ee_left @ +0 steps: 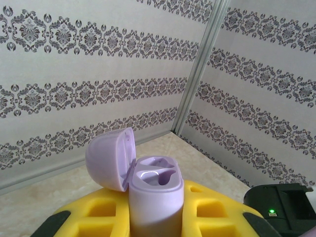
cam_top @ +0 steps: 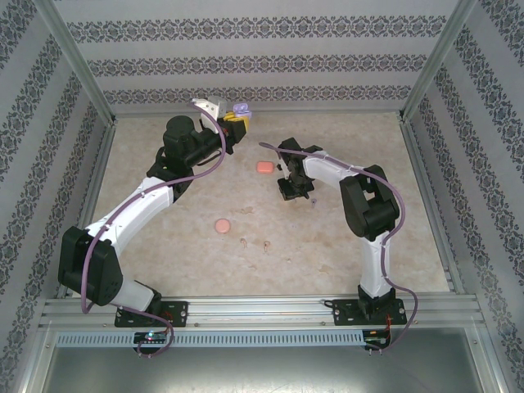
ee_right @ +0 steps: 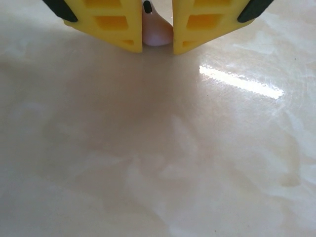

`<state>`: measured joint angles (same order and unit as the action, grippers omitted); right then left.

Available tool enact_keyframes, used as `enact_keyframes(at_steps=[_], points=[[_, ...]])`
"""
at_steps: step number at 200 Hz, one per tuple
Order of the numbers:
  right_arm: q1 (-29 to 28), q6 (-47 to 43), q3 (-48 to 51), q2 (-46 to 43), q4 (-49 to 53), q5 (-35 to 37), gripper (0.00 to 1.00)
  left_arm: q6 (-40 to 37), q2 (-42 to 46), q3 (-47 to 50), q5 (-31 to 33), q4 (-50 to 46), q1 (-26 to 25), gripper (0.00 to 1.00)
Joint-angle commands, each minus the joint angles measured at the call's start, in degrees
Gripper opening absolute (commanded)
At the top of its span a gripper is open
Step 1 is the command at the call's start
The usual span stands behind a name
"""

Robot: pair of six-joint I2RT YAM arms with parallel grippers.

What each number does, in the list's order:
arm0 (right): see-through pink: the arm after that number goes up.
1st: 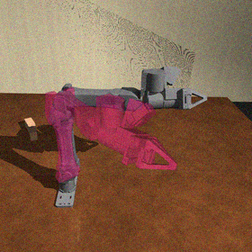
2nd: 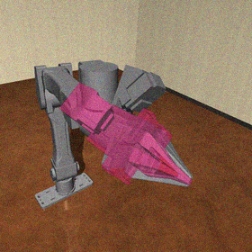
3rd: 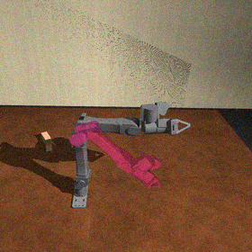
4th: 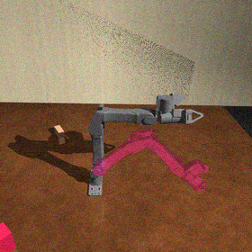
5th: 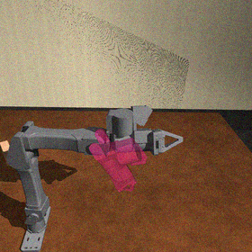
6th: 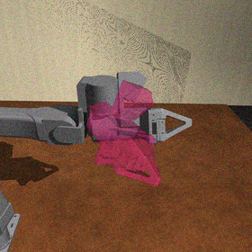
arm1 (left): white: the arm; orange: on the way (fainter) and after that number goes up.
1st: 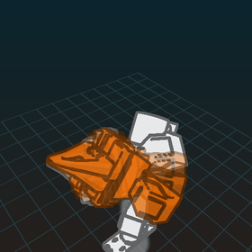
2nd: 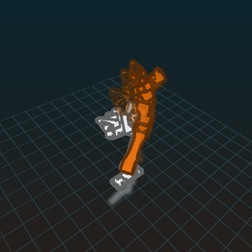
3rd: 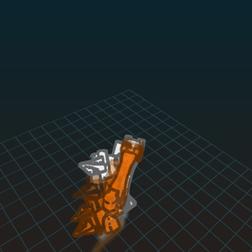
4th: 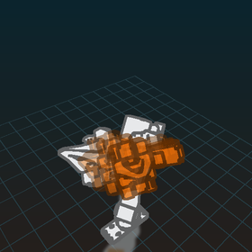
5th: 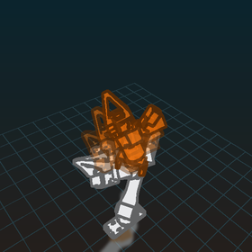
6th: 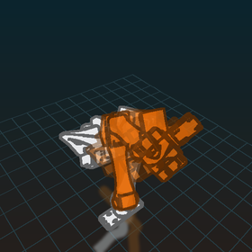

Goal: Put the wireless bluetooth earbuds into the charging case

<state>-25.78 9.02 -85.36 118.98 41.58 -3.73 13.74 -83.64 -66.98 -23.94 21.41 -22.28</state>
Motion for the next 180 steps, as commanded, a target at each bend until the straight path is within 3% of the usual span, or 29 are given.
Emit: enact_keyframes(at_steps=[1, 45, 108, 180], points=[[-0.7, 1.1, 1.2, -3.1, 0.5, 0.8, 0.18, -1.3, 0.9, -1.2, -1.4, 0.7, 0.0, 0.00], [-0.3, 3.0, 1.8, -9.9, -0.6, -0.1, 0.17, -4.6, 2.3, 0.0, -1.6, 1.7, -0.1, 0.00], [0.7, 5.7, -1.2, -24.0, -2.4, -2.8, 0.18, -18.1, 5.1, 9.2, -5.3, 15.6, -1.3, 0.00], [-0.7, 8.3, -3.3, -40.0, -12.8, -4.9, 0.20, -18.8, 4.6, 11.9, -11.7, 21.5, -2.3, 0.00]])
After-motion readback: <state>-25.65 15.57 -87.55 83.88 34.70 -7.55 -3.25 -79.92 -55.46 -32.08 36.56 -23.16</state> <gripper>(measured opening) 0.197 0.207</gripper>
